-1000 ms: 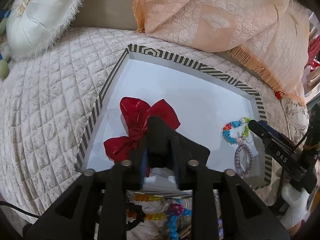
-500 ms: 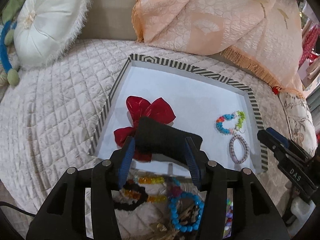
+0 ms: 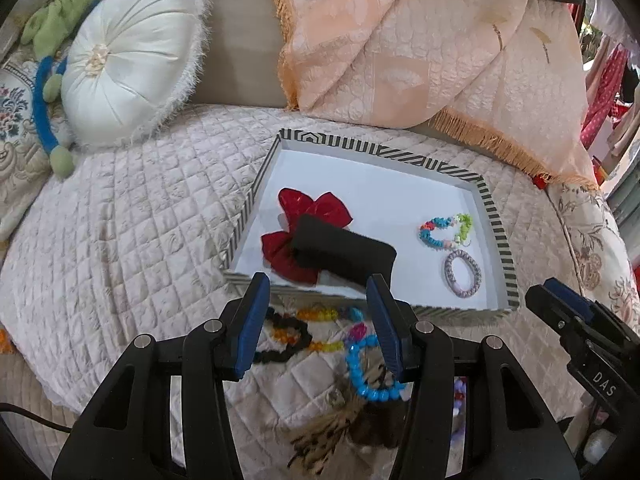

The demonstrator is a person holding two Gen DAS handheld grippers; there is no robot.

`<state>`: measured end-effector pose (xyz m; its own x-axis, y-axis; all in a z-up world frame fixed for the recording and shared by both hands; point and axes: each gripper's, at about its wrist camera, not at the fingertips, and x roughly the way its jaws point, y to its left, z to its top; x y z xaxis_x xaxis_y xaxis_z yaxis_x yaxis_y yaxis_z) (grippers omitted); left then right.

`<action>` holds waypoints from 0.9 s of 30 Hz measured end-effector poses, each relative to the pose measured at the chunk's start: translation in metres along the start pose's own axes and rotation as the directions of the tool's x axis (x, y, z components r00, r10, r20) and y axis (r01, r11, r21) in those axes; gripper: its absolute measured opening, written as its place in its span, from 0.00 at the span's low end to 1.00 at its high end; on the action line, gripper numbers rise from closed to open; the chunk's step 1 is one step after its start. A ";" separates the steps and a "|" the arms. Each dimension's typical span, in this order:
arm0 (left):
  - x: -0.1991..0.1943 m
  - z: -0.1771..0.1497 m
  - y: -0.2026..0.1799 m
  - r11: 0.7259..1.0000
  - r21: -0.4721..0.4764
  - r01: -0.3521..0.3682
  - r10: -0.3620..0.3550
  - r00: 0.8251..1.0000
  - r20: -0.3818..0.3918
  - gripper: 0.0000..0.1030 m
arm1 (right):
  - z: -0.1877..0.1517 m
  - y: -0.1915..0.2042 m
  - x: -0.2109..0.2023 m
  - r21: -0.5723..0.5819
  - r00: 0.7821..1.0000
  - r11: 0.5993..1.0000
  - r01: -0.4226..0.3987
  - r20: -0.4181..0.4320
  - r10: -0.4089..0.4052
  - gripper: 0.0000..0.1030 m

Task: Organize jewelry
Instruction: 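Move both open grippers back over the remaining jewelry pile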

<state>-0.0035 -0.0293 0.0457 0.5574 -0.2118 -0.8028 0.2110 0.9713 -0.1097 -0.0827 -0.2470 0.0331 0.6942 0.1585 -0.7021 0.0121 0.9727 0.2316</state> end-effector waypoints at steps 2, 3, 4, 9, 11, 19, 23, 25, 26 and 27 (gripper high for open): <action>-0.007 -0.005 0.001 1.000 0.001 -0.004 0.004 1.000 0.008 0.49 | -0.004 0.001 -0.006 0.005 1.000 1.000 0.001 0.009 -0.001 0.43; -0.010 -0.008 0.002 1.000 0.000 -0.006 0.006 1.000 0.013 0.49 | -0.006 0.003 -0.010 0.008 1.000 1.000 0.003 0.015 -0.003 0.43; -0.013 -0.010 0.003 1.000 -0.001 -0.008 0.008 1.000 0.016 0.49 | -0.007 0.004 -0.014 0.011 1.000 1.000 0.006 0.020 -0.006 0.43; -0.027 -0.020 0.007 1.000 -0.013 -0.013 0.013 0.999 0.029 0.48 | -0.013 0.013 -0.032 -0.009 0.998 1.000 0.029 0.049 -0.028 0.46; -0.034 -0.023 0.008 1.000 -0.014 -0.016 0.016 0.999 0.042 0.49 | -0.014 0.017 -0.038 -0.026 0.997 0.999 0.042 0.059 -0.041 0.47; -0.059 -0.033 0.008 1.000 -0.005 -0.016 0.016 0.997 0.082 0.49 | -0.024 0.025 -0.060 -0.043 0.995 0.997 0.060 0.087 -0.056 0.52; -0.068 -0.037 0.010 1.000 -0.012 -0.003 0.004 0.996 0.088 0.49 | -0.030 0.031 -0.071 -0.056 0.992 0.996 0.074 0.110 -0.067 0.52; -0.072 -0.039 0.014 1.000 -0.025 0.016 -0.014 0.996 0.084 0.49 | -0.033 0.033 -0.074 -0.064 0.993 0.996 0.061 0.101 -0.054 0.52; -0.073 -0.040 0.016 0.999 -0.034 0.027 -0.024 0.997 0.079 0.49 | -0.034 0.034 -0.074 -0.068 0.995 0.996 0.053 0.093 -0.047 0.52; -0.074 -0.040 0.019 0.998 -0.045 0.040 -0.037 0.997 0.073 0.49 | -0.036 0.036 -0.075 -0.071 0.995 0.996 0.048 0.089 -0.041 0.52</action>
<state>-0.0727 0.0086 0.0795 0.6066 -0.2545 -0.7531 0.1969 0.9659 -0.1679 -0.1601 -0.2181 0.0701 0.7543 0.1024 -0.6485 -0.0060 0.9888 0.1492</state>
